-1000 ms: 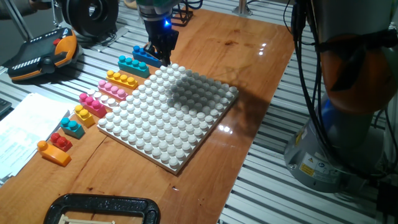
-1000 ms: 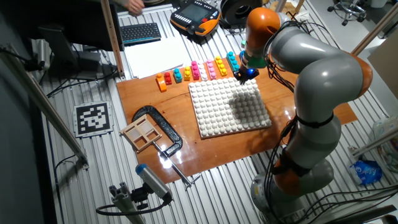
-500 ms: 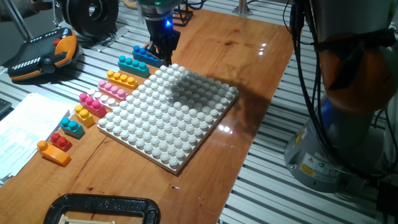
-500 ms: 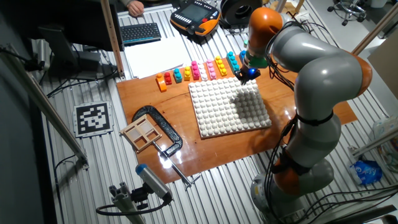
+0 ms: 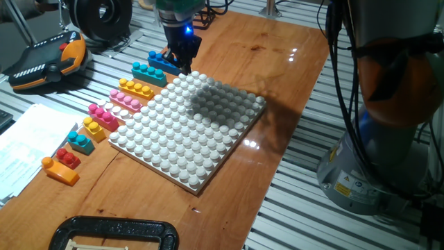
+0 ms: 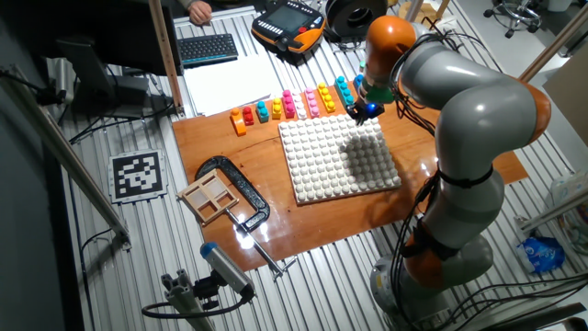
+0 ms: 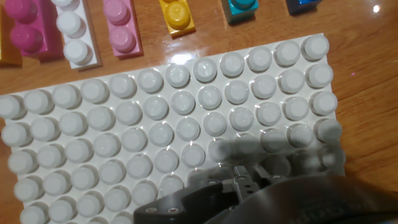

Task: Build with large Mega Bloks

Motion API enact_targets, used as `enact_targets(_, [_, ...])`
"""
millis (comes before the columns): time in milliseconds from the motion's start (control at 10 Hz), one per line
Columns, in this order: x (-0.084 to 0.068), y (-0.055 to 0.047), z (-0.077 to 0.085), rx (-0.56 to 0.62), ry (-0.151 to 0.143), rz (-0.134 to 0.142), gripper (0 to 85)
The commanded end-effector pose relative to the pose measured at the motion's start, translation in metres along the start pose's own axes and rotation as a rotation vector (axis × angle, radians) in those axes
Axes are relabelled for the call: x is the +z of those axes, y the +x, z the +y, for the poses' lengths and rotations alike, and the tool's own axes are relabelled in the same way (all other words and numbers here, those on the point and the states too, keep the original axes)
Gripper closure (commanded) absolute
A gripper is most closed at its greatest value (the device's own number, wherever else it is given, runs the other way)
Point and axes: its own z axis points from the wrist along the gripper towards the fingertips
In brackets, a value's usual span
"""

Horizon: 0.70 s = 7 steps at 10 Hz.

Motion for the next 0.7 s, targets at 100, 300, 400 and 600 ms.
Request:
enact_targets(100, [0.0, -0.0001, 0.0, -0.01, -0.015, 0.002, 68.0])
enact_targets(300, [0.0, -0.0001, 0.0, 0.013, -0.014, 0.005, 68.0])
enact_targets(400, [0.0, -0.0001, 0.0, 0.023, -0.007, -0.001, 68.0])
enact_targets(600, [0.0, -0.0001, 0.0, 0.035, -0.011, 0.001, 68.0])
